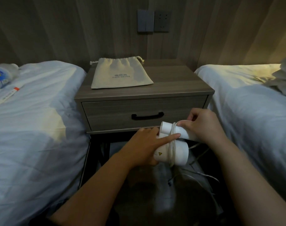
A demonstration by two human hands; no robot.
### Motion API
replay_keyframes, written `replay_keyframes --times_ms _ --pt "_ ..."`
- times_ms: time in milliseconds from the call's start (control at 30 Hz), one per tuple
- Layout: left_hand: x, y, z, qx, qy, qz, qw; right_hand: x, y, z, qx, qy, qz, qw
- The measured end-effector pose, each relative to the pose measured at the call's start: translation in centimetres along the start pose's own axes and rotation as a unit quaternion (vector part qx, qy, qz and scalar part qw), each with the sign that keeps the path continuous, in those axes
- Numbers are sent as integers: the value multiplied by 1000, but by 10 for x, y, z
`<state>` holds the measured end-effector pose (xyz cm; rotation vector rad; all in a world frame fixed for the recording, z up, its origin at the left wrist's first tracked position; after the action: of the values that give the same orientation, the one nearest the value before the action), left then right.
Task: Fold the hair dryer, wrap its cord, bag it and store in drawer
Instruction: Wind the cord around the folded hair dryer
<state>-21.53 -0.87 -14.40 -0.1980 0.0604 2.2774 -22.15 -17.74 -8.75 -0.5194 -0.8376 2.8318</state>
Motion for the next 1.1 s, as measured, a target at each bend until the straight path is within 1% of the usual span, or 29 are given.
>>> replay_keyframes --times_ms 100,233,300,400,500,567,667,733,800,867,967,1033,1100 --pt "-1 -2 -8 4 -28 7 1000 0 1 -2 28 -9 1 1000" --pt "-1 -7 -8 8 -30 12 999 -4 8 0 69 -35 -11 997" --pt "-1 -9 -8 11 -30 12 999 -5 15 -1 28 -60 -8 998" --pt "0 -11 -8 20 -36 12 999 -8 27 -4 -77 -100 23 992" --pt "1 -15 -13 53 -62 24 996 -10 45 -7 -182 -127 -4 975" --pt "5 -21 -18 110 -94 51 988 -12 55 -8 -196 -113 -32 974" --pt "9 -27 -22 209 -137 85 965 -15 67 -11 -221 -84 -71 969" --pt "10 -30 -20 287 -152 94 941 -15 72 -18 -262 -92 -99 956" --pt "11 -33 -19 353 -172 94 915 -12 75 -29 -333 -116 -137 926" --pt "12 -36 -20 388 -186 84 899 -10 76 -36 -416 -133 -161 885" --pt "11 -37 -14 461 -180 77 866 -7 75 -39 -507 -146 -193 827" --pt "8 -35 -7 532 -160 74 828 -4 71 -42 -552 -148 -214 792" --pt "5 -35 -2 606 -136 86 779 -2 67 -50 -560 -170 -214 782"
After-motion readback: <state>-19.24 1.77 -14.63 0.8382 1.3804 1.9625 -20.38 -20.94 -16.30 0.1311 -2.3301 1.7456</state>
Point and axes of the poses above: each hand's wrist, its own x-axis away from the middle knuckle, its own z-axis out of the back of the hand, y = z × x, the point moved 6 cm from there along -x, towards the middle knuckle, and after that the axes turned 6 degrees about z, right-handed, at the moved point
